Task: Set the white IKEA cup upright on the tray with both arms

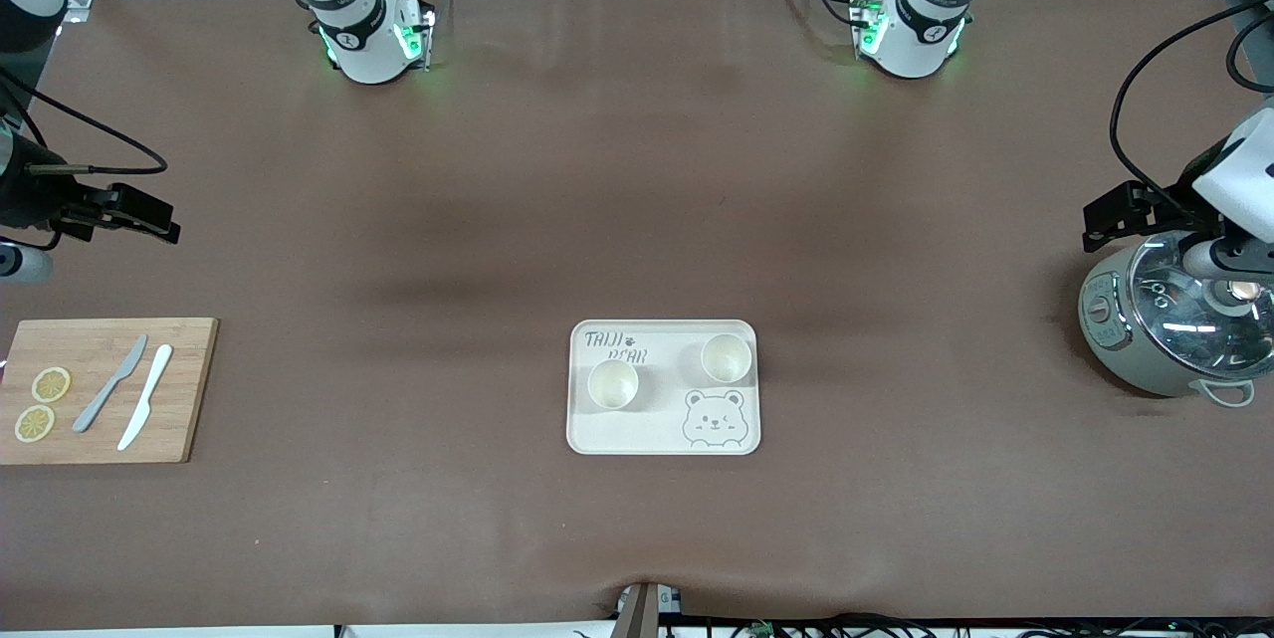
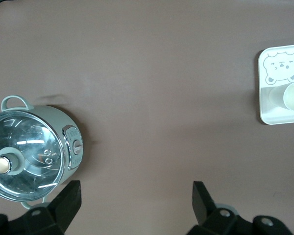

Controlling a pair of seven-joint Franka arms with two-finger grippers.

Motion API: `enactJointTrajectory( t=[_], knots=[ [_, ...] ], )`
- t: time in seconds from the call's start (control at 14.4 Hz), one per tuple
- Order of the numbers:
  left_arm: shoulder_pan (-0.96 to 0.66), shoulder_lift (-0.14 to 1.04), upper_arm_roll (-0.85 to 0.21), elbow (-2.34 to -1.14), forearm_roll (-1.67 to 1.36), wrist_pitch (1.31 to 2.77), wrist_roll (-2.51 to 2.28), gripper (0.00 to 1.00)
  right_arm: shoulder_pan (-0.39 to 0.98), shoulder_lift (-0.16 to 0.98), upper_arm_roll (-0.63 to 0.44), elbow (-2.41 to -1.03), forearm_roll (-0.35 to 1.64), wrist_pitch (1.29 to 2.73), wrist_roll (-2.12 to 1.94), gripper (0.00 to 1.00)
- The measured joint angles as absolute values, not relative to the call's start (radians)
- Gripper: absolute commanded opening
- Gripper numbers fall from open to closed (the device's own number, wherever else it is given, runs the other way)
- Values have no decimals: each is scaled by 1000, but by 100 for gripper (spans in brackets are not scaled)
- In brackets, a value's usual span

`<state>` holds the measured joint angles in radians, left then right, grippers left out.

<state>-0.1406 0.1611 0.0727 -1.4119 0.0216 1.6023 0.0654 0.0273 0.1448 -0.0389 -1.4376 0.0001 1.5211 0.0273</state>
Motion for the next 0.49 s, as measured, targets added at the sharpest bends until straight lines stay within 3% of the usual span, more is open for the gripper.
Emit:
enactJointTrajectory(
  t=[0.49],
  knots=[
    [-146,161,72,-1412,22,1605,65,100,28,145,-38,-1438,0,1521,27,100]
  ],
)
